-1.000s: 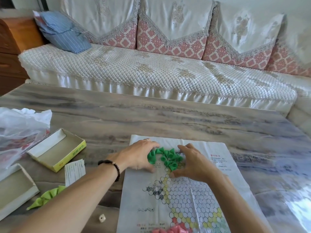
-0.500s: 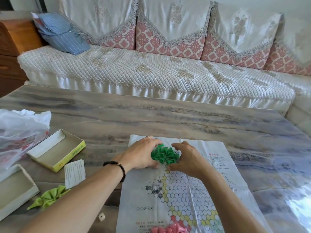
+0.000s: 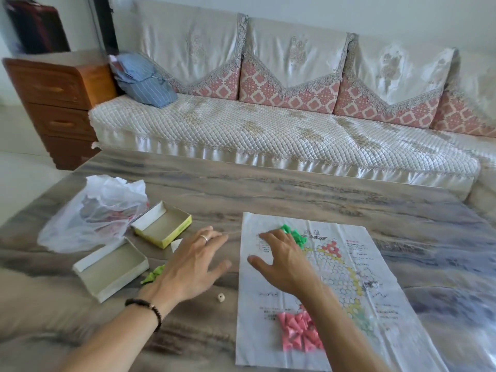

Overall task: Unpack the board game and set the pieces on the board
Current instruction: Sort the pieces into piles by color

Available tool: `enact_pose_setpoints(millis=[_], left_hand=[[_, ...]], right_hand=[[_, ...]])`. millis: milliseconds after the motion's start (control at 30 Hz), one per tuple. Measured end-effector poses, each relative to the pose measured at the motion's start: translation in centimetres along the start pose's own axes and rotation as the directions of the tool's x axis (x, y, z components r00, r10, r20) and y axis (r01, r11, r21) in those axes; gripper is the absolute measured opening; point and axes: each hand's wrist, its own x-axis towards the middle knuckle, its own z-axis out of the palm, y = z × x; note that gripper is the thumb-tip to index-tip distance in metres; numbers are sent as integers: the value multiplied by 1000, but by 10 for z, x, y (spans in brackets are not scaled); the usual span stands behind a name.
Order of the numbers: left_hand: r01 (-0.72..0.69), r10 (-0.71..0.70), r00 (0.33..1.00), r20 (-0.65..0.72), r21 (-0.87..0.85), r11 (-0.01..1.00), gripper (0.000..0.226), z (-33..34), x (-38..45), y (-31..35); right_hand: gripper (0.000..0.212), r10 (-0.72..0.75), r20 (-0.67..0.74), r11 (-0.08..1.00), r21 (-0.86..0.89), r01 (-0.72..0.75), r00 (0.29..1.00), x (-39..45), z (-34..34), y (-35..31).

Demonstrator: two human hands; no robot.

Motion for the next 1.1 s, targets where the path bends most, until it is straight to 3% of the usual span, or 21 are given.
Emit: enact_pose_setpoints(millis=[200, 333, 500, 633, 733, 833, 1000, 1100], left_hand=[[170, -171, 983, -69, -19, 985, 65, -17, -91, -44], [252, -254, 967, -33, -46, 967, 77, -15, -129, -59], [182, -181, 981, -67, 0, 983, 82, -11, -122, -55], [136, -133, 989, 63, -56, 989, 82, -8, -99, -64], [73, -65, 993, 98, -85, 994, 72, -6, -86, -78], [50, -48, 998, 28, -82, 995, 61, -7, -92, -88], [88, -91, 995, -35, -75, 993, 42, -13, -107, -90], [115, -115, 993, 7, -100, 988, 62, -12, -109, -89]], right_hand=[[62, -97, 56, 995, -2, 97, 994, -11, 32, -66], [57, -142, 112, 988, 71, 135, 983, -20, 59, -103], [57, -83, 116, 978, 199, 59, 990, -27, 83, -130], [68, -42, 123, 973, 230, 13, 992, -30, 92, -137], [66, -27, 124, 967, 253, -6, 992, -29, 96, -136], [71, -32, 153, 968, 252, -8, 988, -26, 95, -134], [78, -137, 166, 972, 212, 101, 976, -18, 98, -133], [75, -196, 159, 965, 207, 161, 968, -13, 100, -132]])
